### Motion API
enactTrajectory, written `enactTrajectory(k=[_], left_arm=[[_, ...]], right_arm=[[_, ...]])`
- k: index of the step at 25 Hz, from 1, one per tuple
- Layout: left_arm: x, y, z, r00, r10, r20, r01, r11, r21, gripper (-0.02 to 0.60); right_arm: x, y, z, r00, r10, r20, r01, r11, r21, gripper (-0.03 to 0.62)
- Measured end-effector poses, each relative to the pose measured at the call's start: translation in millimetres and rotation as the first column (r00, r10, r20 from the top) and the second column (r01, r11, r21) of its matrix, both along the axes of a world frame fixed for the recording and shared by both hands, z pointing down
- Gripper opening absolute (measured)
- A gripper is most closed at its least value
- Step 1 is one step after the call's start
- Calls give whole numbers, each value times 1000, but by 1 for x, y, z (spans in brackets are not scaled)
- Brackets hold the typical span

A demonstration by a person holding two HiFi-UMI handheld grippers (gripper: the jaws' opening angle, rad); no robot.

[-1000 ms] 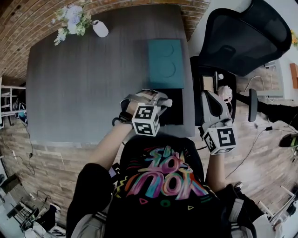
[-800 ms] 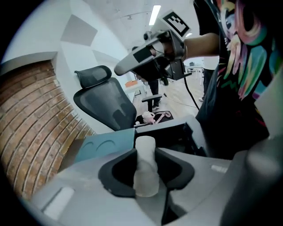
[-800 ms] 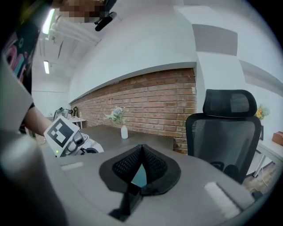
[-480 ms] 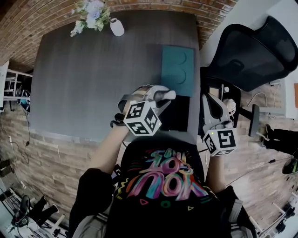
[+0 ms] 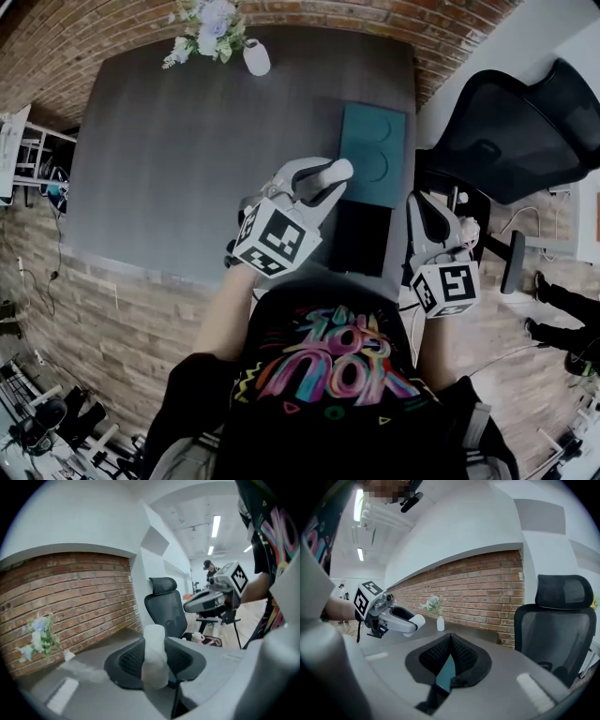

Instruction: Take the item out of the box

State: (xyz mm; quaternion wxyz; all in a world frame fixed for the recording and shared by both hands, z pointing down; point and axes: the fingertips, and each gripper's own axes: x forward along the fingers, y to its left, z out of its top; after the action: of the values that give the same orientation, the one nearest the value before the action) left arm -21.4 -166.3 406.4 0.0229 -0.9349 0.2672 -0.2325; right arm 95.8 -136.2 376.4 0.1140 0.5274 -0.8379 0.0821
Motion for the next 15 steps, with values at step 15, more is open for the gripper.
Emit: enactTrajectory(k=[15], left_arm=[[-53, -4, -32, 901, -268, -342, 256, 963, -82, 127]], right_arm=[[0, -2, -2, 1000, 19, 14, -19, 1000, 7, 0]])
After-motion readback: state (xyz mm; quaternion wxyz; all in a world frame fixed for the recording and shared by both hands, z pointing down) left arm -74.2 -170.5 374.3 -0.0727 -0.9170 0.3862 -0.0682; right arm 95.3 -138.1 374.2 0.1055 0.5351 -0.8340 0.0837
